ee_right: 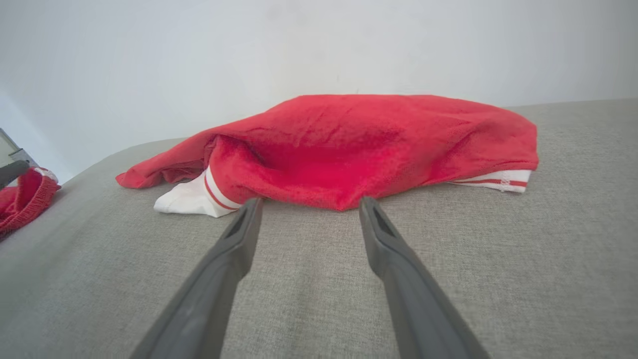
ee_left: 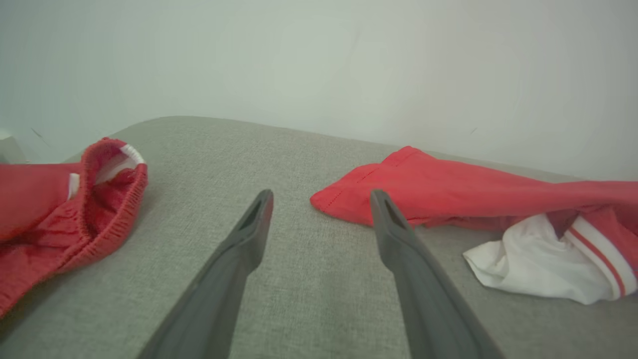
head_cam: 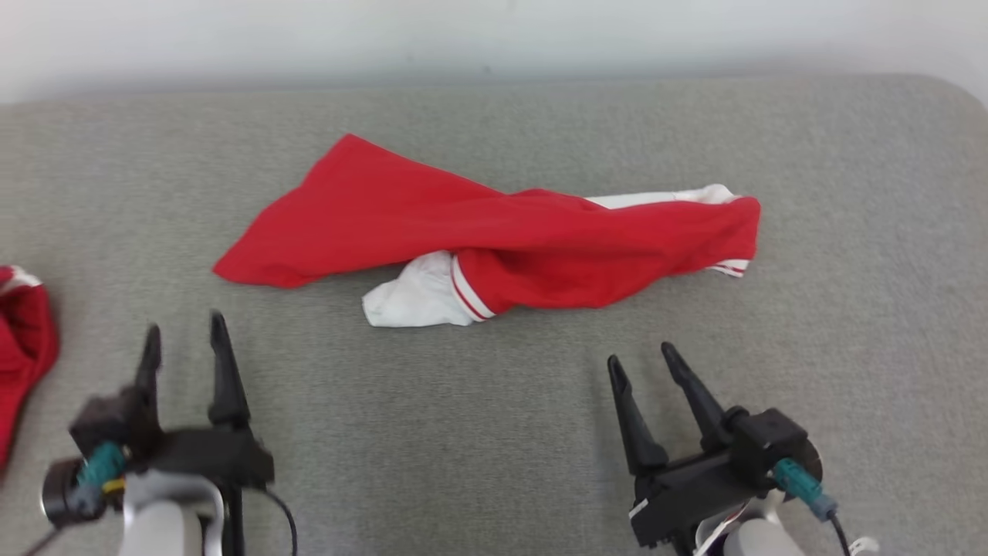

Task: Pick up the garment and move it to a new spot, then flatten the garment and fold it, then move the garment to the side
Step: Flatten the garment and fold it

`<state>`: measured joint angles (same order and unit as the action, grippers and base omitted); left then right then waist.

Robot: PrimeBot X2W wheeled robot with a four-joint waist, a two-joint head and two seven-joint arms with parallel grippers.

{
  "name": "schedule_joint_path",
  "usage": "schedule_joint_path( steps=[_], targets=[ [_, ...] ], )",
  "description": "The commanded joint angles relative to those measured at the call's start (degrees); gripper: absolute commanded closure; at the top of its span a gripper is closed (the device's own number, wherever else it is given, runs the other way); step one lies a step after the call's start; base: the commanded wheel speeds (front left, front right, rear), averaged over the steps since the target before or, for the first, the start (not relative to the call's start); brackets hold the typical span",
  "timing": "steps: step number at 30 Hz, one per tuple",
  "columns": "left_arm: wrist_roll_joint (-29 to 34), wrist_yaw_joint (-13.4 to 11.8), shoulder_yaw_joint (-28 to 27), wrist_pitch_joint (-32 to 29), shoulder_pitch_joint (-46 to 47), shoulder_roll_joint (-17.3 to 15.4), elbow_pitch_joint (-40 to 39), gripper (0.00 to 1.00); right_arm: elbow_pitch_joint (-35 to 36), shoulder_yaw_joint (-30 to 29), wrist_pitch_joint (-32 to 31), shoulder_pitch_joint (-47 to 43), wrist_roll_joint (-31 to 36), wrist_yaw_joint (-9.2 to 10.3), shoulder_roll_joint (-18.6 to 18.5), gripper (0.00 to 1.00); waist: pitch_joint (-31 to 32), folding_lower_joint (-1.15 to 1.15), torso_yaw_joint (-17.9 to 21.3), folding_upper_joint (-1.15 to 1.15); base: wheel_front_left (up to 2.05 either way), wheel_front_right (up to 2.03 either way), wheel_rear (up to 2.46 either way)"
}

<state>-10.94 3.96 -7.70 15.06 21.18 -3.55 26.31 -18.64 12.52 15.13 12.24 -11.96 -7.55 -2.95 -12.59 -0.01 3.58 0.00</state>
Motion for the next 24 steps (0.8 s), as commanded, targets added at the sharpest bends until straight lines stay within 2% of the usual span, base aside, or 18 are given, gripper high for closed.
schedule_joint_path(
  steps=[1, 6, 12, 13, 18, 24],
  targets=[
    [0.24, 0.48, 0.21, 0.17, -2.21, 0.34, -0.96, 0.00, -0.22, 0.99, 0.02, -0.67, 0.32, 0.12, 0.08, 0.00, 1.88, 0.01, -2.37, 0.00, 0.00, 0.00, 0.00],
    [-1.15, 1.40, 3.26, 0.17, -7.91, 0.66, -3.86, 0.00, -1.01, 4.00, 0.02, 1.69, 1.08, 0.12, 0.05, 0.00, 2.25, 0.01, -6.23, 0.00, 0.00, 0.00, 0.00],
    [-4.56, 0.17, 8.82, 0.17, -12.07, 0.67, -6.84, 0.00, -4.17, 4.58, 0.02, 5.87, 2.76, 0.12, 0.03, 0.00, 1.56, 0.01, -11.73, 0.00, 0.00, 0.00, 0.00],
    [-4.56, 0.17, 8.82, 0.17, -12.07, 0.67, -6.84, 0.00, -4.17, 4.58, 0.02, 5.87, 2.76, 0.12, 0.03, 0.00, 1.56, 0.01, -11.73, 0.00, 0.00, 0.00, 0.00],
    [-5.17, -0.63, 12.14, 0.17, -13.07, 0.66, -7.85, 0.00, -8.77, 1.74, 0.01, 10.12, 5.15, 0.12, -0.59, 0.00, 0.62, 0.01, -15.89, 0.00, 0.00, 0.00, 0.00],
    [-6.17, -1.37, 14.42, 0.17, -13.34, 0.69, -8.54, 0.00, -18.49, -1.92, 0.02, 14.97, 8.82, 0.12, -1.00, 0.00, -0.55, 0.01, -18.93, 0.00, 0.00, 0.00, 0.00]
  ],
)
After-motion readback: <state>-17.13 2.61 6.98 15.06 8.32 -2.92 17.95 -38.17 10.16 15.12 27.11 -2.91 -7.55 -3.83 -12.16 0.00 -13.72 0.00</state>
